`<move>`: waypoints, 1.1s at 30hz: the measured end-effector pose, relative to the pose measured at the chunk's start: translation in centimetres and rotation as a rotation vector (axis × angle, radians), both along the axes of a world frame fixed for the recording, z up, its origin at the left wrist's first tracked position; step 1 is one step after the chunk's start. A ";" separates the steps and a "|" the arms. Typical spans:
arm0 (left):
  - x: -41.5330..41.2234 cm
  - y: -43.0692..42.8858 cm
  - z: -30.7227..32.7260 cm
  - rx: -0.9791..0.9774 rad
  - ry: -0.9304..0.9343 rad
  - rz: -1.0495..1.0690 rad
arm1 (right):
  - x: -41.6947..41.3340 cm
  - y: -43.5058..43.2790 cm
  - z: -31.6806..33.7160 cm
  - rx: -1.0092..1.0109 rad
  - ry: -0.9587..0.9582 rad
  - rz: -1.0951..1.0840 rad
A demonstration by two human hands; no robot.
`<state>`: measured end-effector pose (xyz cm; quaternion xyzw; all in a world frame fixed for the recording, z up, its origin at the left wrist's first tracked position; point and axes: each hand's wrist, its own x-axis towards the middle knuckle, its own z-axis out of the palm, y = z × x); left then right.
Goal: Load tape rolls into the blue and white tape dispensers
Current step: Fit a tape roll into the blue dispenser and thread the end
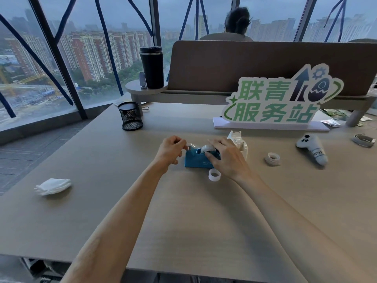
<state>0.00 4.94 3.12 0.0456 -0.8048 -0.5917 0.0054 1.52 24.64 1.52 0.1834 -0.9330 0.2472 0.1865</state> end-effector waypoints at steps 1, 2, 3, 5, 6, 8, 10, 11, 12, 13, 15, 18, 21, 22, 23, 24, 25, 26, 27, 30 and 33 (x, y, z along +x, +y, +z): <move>0.0 -0.4 0.0 0.025 0.001 0.021 | 0.0 0.0 0.0 0.000 -0.002 0.000; 0.1 -0.9 0.0 0.045 0.003 0.038 | -0.1 0.0 0.0 -0.003 -0.008 0.002; 0.1 -1.3 0.0 0.059 0.003 0.053 | -0.1 0.0 0.0 -0.007 -0.016 0.005; 0.2 -2.1 -0.1 0.066 0.000 0.080 | -0.2 0.1 -0.1 -0.006 -0.034 0.007; 0.2 -2.4 -0.1 0.065 -0.004 0.094 | -0.3 0.1 -0.1 -0.004 -0.039 0.005; 0.3 -2.9 -0.4 0.065 -0.012 0.115 | -0.4 0.1 -0.1 -0.004 -0.043 0.000; 0.4 -3.1 -0.6 0.056 -0.022 0.123 | -0.4 0.1 -0.2 -0.007 -0.048 -0.002; 0.4 -3.2 -0.8 0.050 -0.027 0.122 | -0.4 0.0 -0.2 -0.010 -0.050 -0.002; 0.3 -3.2 -0.9 0.045 -0.032 0.121 | -0.4 0.0 -0.2 -0.013 -0.053 -0.002; 0.4 -3.2 -1.0 0.039 -0.038 0.120 | -0.4 0.0 -0.2 -0.017 -0.054 -0.001; 0.3 -3.2 -1.3 0.019 -0.057 0.121 | -0.4 0.0 -0.3 -0.025 -0.056 0.000; 0.1 -3.1 -2.0 -0.050 -0.081 0.111 | -0.5 0.0 -0.2 -0.032 -0.063 0.002; 0.0 -2.8 -2.5 -0.148 -0.108 0.081 | -0.5 0.0 -0.3 -0.043 -0.071 0.004; 0.0 -2.5 -2.6 -0.182 -0.112 0.066 | -0.5 0.0 -0.4 -0.047 -0.072 0.005; -0.1 -2.3 -2.7 -0.219 -0.112 0.048 | -0.6 0.0 -0.5 -0.053 -0.075 0.004; -0.1 -2.0 -2.8 -0.254 -0.114 0.031 | -0.6 0.0 -0.5 -0.060 -0.079 0.003; -0.2 -1.6 -2.9 -0.276 -0.119 0.016 | -0.6 0.0 -0.6 -0.065 -0.081 0.002; -0.3 -1.3 -3.0 -0.283 -0.125 0.005 | -0.7 0.0 -0.6 -0.069 -0.086 0.002; -0.4 -1.1 -3.1 -0.286 -0.131 -0.004 | -0.7 -0.1 -0.6 -0.073 -0.092 0.004; -0.7 -0.7 -2.9 -0.310 -0.153 -0.021 | -0.6 -0.1 -0.6 -0.100 -0.110 0.007; -0.8 -0.7 -2.7 -0.318 -0.174 -0.012 | -0.5 -0.2 -0.5 -0.138 -0.122 0.002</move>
